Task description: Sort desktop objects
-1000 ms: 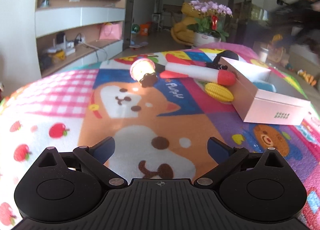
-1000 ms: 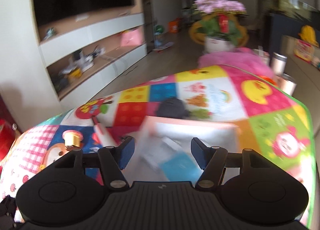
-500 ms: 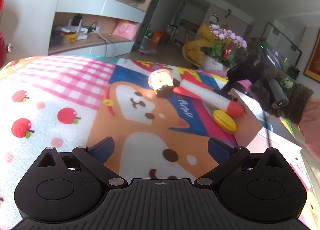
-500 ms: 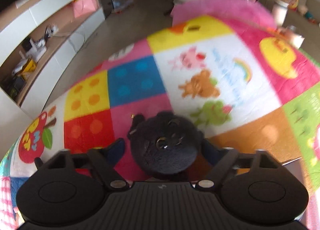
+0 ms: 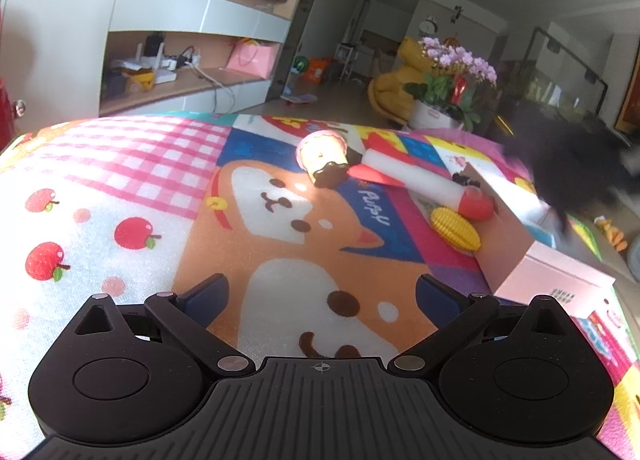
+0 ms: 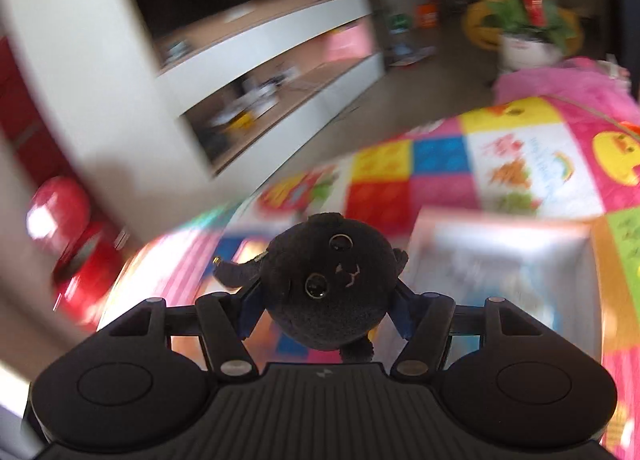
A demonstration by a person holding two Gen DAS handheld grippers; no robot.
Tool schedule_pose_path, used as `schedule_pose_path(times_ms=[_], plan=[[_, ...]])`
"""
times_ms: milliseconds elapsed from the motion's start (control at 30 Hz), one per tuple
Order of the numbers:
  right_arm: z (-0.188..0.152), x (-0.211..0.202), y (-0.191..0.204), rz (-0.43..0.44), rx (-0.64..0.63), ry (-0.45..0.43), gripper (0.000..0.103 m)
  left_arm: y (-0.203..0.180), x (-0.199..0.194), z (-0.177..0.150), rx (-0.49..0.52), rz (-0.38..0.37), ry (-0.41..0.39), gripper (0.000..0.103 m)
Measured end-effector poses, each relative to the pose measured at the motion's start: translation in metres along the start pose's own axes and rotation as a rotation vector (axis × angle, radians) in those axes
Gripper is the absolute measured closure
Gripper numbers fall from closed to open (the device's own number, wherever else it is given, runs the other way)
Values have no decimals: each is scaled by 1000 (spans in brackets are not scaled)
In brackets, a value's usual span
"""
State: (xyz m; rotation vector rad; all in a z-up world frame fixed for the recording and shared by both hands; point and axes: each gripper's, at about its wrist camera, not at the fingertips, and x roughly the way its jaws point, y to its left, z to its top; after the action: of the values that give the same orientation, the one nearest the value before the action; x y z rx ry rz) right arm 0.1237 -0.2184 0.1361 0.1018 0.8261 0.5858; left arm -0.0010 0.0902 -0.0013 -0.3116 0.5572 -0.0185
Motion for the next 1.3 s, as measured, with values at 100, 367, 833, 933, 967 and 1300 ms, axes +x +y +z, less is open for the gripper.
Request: schedule_pose_path(times_ms=[100, 367, 833, 933, 967, 1300], plan=[[-48, -5, -9, 86, 52, 85, 40, -6, 3, 0, 32, 22, 18, 1], [-122, -11, -53, -65, 165, 38, 31, -43, 16, 9, 197, 5, 23, 1], [-170, -58, -89, -225, 249, -224, 14, -122, 116, 44, 495, -217, 101, 31], [-172, -51, -90, -209, 260, -232, 10, -127, 130, 43, 574, -205, 116, 28], [-174, -49, -89, -205, 260, -233, 9, -127, 133, 43, 592, -219, 123, 25], [-178, -38, -88, -191, 265, -216, 0, -135, 152, 38, 705, -303, 155, 18]])
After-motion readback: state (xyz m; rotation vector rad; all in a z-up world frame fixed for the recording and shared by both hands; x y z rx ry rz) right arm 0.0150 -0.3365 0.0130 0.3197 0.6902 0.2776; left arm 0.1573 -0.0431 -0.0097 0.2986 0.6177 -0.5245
